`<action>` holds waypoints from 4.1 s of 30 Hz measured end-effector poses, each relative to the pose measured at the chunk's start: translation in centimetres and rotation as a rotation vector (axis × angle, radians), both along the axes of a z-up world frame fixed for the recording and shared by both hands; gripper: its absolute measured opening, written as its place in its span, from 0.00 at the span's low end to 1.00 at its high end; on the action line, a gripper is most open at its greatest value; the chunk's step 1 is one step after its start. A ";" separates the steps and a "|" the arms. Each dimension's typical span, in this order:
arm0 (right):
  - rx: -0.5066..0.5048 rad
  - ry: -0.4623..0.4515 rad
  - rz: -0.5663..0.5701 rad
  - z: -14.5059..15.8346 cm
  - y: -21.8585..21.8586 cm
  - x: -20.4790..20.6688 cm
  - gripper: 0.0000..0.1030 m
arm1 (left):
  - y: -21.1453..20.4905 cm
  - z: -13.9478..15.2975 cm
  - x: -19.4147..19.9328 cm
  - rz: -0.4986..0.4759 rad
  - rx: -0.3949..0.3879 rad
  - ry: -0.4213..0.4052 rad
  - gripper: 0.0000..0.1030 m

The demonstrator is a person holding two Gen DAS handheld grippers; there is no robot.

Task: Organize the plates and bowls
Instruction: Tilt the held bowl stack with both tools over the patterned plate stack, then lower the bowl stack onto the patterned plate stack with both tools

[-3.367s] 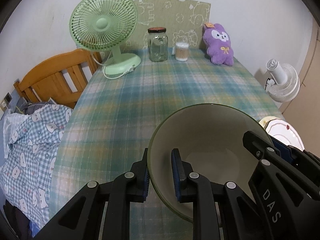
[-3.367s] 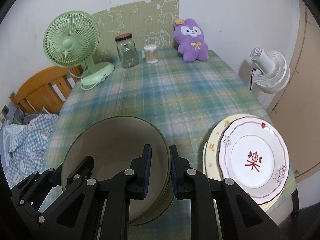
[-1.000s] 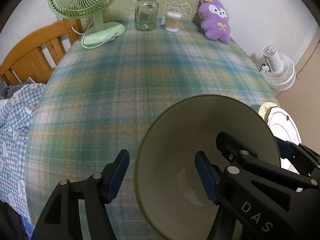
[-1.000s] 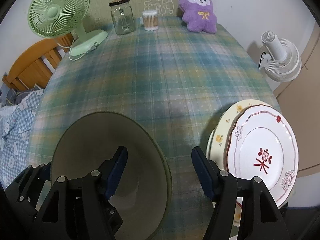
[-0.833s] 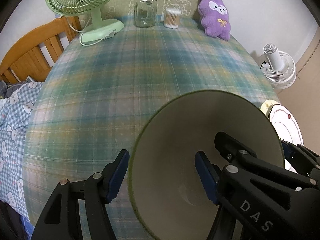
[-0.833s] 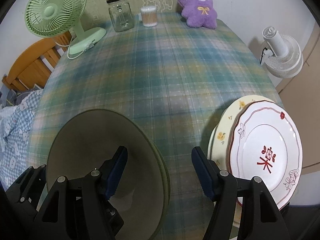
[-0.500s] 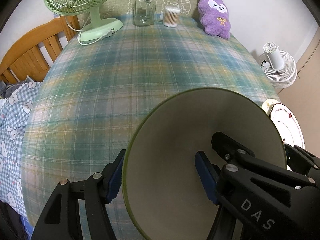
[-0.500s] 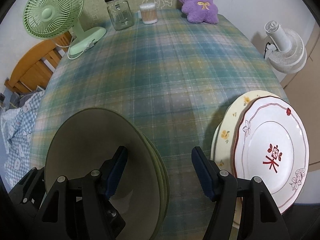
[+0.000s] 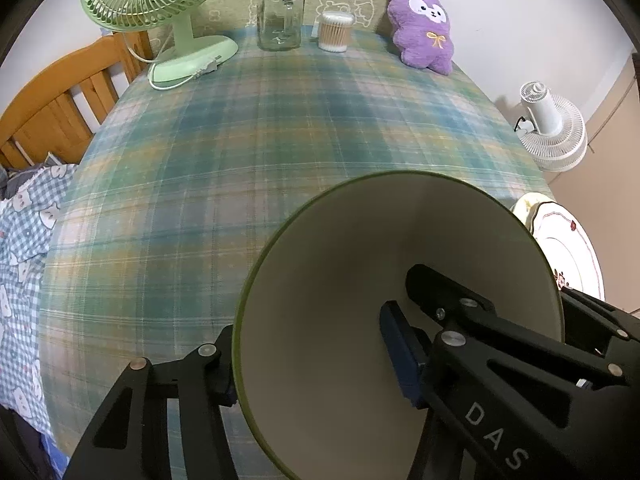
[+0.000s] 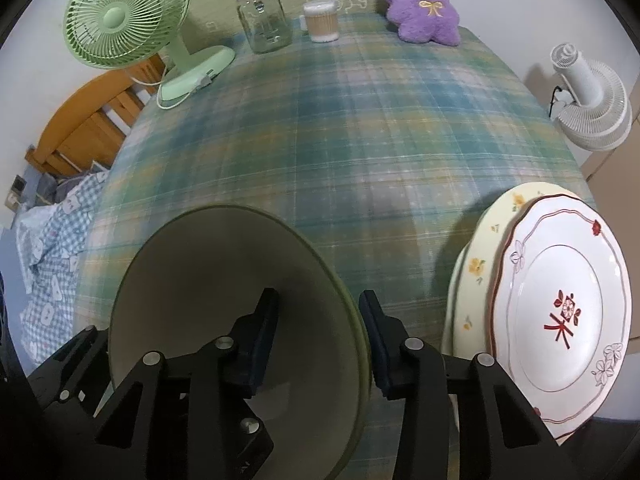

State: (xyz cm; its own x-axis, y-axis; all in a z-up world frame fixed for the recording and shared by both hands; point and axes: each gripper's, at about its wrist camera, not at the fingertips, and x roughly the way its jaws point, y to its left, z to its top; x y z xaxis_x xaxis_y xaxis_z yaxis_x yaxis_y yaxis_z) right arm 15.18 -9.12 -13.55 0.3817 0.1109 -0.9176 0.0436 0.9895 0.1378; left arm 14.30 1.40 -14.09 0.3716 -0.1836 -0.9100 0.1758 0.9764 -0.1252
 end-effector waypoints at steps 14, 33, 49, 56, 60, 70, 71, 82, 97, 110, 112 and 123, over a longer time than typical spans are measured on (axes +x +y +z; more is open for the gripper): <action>-0.018 -0.012 -0.024 0.4 0.3 -0.4 0.44 | 0.0 0.4 -0.3 0.008 0.001 -0.004 0.50; -0.043 -0.068 -0.082 4.8 1.2 -2.2 0.44 | 0.9 4.5 -1.6 -0.042 -0.030 -0.054 0.50; -0.017 -0.102 -0.048 6.6 -2.4 -1.9 0.44 | -2.6 6.1 -1.8 -0.005 -0.004 -0.088 0.50; -0.015 -0.101 -0.018 7.1 -5.4 -1.3 0.44 | -5.5 6.6 -1.5 0.023 -0.001 -0.088 0.50; -0.016 -0.100 -0.011 7.4 -7.1 -1.1 0.44 | -7.1 6.8 -1.3 0.030 -0.004 -0.089 0.50; -0.023 -0.092 -0.015 7.7 -11.4 -1.0 0.44 | -11.4 6.8 -1.2 0.029 -0.007 -0.085 0.49; -0.024 -0.091 -0.015 7.6 -11.8 -1.0 0.44 | -11.8 6.8 -1.2 0.028 -0.008 -0.085 0.49; -0.032 -0.078 -0.031 7.2 -16.4 -1.0 0.44 | -16.1 6.2 -1.1 0.014 -0.014 -0.072 0.49; -0.031 -0.022 -0.034 5.0 -20.0 -1.0 0.44 | -19.5 4.1 -1.0 0.011 -0.009 -0.013 0.49; -0.030 -0.011 -0.015 4.0 -20.5 -0.3 0.44 | -20.2 3.2 -0.5 0.034 0.002 -0.009 0.49; -0.031 -0.013 -0.014 3.9 -20.5 -0.2 0.44 | -20.2 3.1 -0.5 0.037 0.000 -0.010 0.49; -0.043 -0.028 0.000 3.9 -20.2 -0.5 0.45 | -19.9 2.9 -0.7 0.034 -0.009 -0.002 0.49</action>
